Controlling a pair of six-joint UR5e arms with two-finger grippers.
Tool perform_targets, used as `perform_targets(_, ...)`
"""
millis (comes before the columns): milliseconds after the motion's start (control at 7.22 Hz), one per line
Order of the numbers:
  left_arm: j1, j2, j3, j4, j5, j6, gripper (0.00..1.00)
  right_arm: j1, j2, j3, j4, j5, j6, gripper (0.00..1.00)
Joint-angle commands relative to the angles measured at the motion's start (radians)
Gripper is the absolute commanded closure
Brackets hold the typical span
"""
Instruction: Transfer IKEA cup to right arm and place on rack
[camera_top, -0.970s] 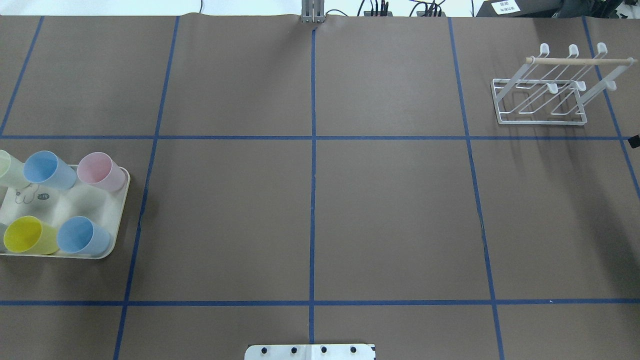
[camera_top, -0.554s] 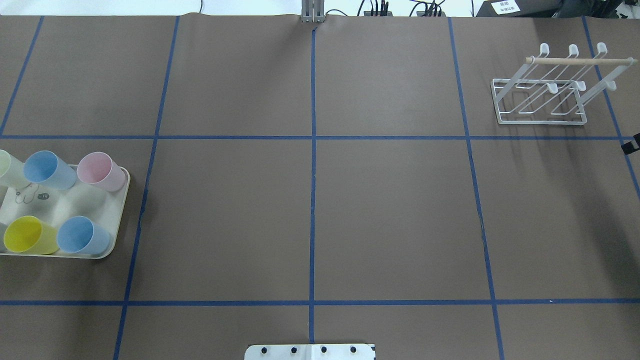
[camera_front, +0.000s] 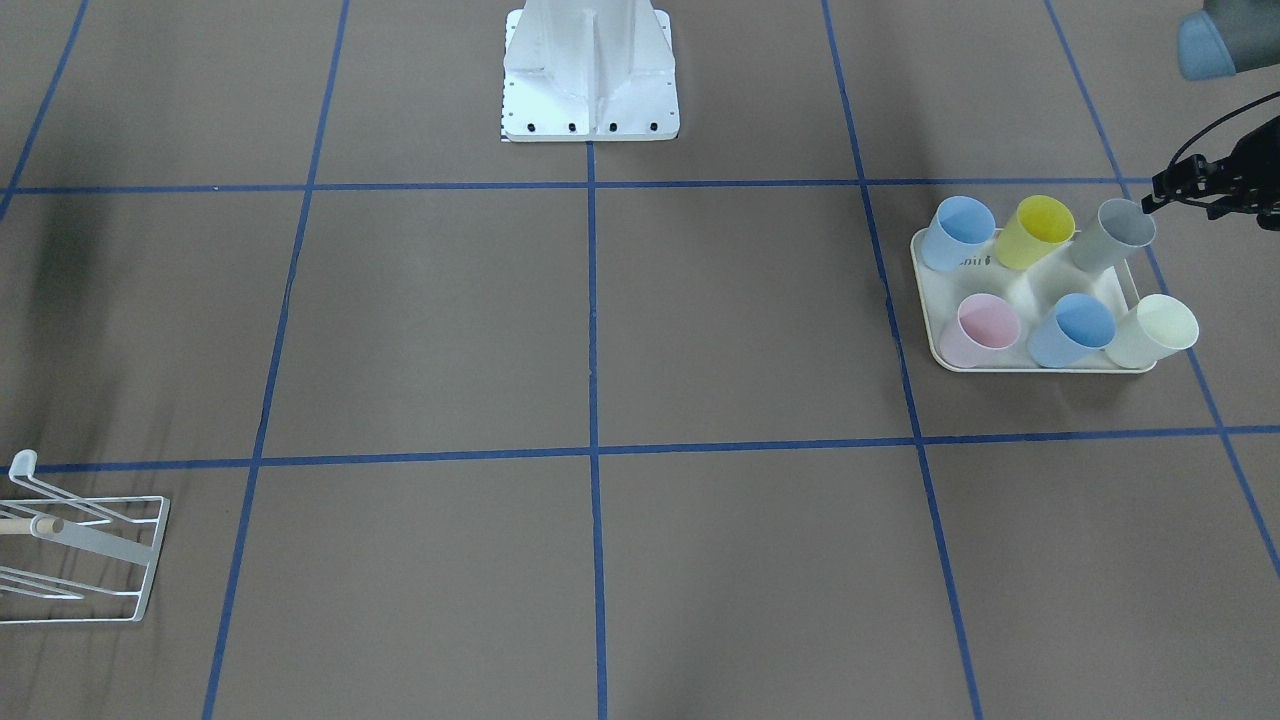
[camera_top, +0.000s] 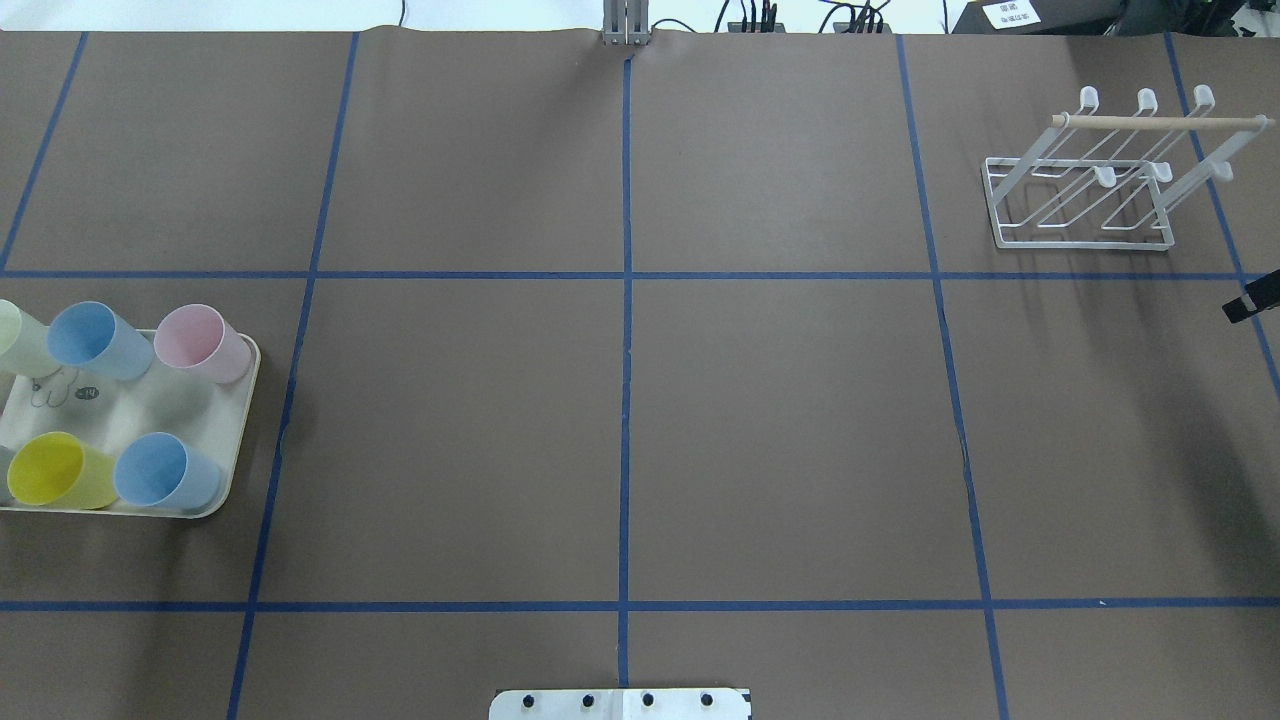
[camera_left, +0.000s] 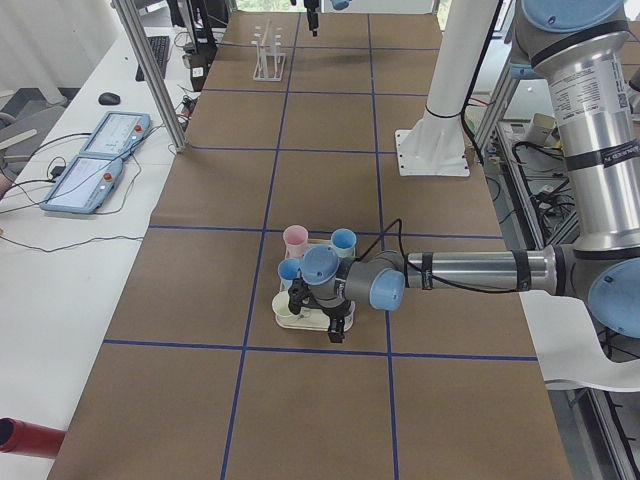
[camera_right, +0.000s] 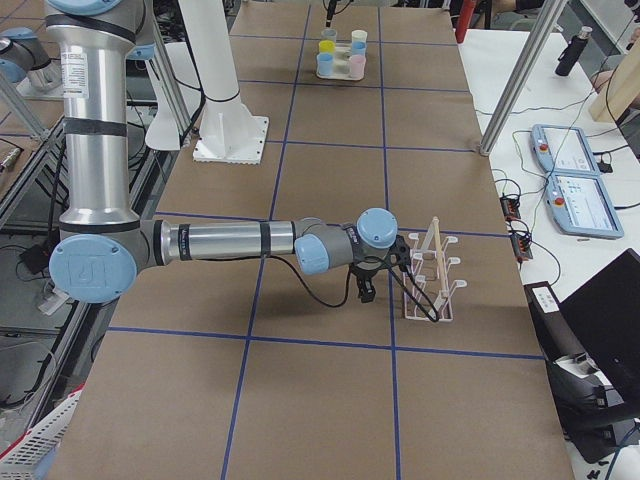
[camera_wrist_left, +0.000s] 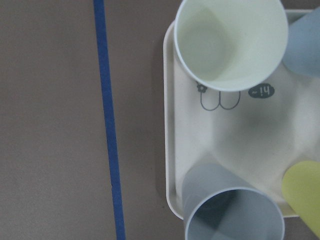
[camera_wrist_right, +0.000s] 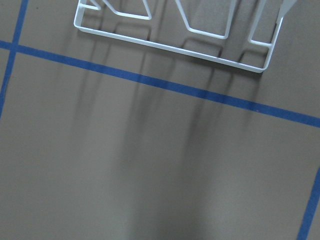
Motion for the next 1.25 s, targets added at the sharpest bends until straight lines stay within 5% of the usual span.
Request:
perform_targets(0,0.031,0.011,0.028,-0.034,-0.009,-0.006,0.06,-0.009,0.002,-0.002,0.001,0.000,0.000,0.00)
perform_targets(693,0.031,-0.045,0.077,-0.034,-0.009,-0.006,0.07,-0.016,0.002,-0.006,-0.001,0.000,0.000,0.00)
perform_targets(970,0.031,-0.066,0.100,-0.035,-0.009,-0.005,0.29,-0.021,0.002,-0.008,-0.001,-0.003,0.000,0.00)
perform_targets(1108,0.033,-0.067,0.097,-0.035,-0.012,-0.006,0.65,-0.022,0.003,-0.014,0.001,-0.002,0.000,0.00)
